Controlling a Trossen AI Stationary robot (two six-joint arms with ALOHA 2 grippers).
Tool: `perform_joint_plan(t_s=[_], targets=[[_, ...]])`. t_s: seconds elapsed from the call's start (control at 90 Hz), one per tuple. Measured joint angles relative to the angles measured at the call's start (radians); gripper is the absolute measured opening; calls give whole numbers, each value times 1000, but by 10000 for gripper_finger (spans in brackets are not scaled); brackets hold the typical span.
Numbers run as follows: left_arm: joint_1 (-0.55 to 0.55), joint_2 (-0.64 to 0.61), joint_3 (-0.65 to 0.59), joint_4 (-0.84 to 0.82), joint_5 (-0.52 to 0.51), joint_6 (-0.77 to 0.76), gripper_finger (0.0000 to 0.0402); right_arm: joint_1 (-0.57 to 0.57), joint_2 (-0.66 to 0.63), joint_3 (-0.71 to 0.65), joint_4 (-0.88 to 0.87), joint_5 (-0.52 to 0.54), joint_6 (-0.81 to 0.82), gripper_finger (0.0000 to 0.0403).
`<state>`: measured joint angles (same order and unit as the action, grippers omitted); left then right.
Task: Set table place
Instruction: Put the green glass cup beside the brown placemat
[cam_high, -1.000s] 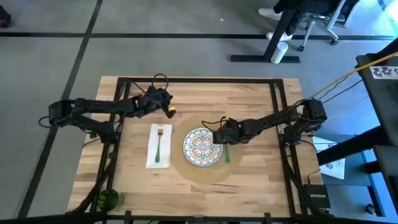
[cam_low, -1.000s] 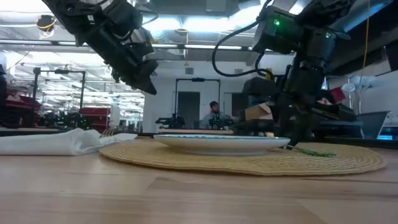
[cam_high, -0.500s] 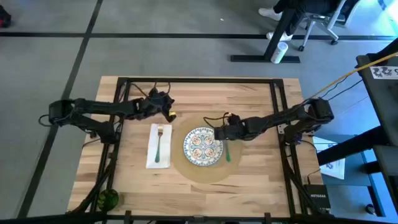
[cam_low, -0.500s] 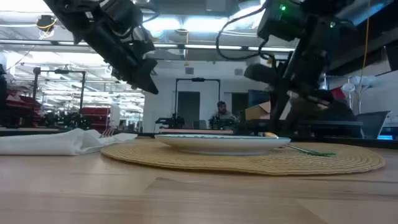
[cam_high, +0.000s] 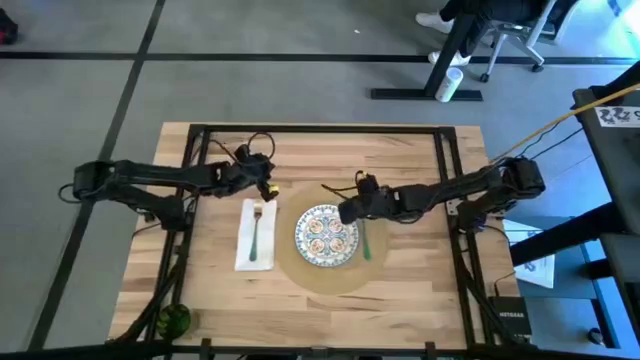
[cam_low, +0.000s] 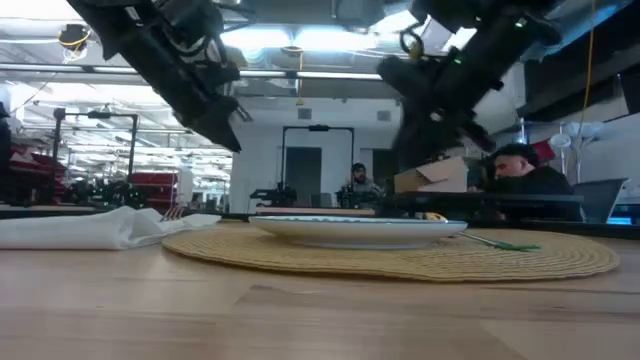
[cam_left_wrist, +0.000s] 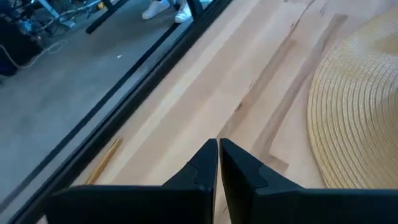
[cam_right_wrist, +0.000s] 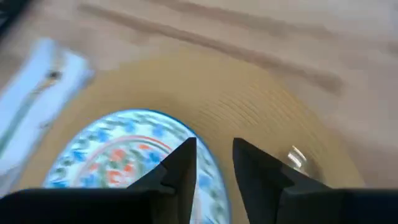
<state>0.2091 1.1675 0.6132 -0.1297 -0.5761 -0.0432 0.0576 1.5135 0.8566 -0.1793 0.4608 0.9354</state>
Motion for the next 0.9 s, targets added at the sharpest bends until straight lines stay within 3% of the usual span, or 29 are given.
perform_joint_plan(t_s=[0.156,0.311,0.456,0.589,0.744,0.9], targets=[[15,-76,0,-105,-57,-29,1,-85,0,0,186,-65,-233,92],[93,-94,0,-132,-73,22,1,-177,0,1,233,-149,-351,66],[202,-87,0,-111,-59,93,1,-211,0,1,238,-156,-447,9],[354,-85,0,-109,-57,102,0,-216,0,1,245,-157,-473,16],[526,-40,0,-45,78,141,0,-216,0,1,290,-160,-498,5],[612,42,0,-4,157,141,0,-215,0,1,302,-166,-498,4]])
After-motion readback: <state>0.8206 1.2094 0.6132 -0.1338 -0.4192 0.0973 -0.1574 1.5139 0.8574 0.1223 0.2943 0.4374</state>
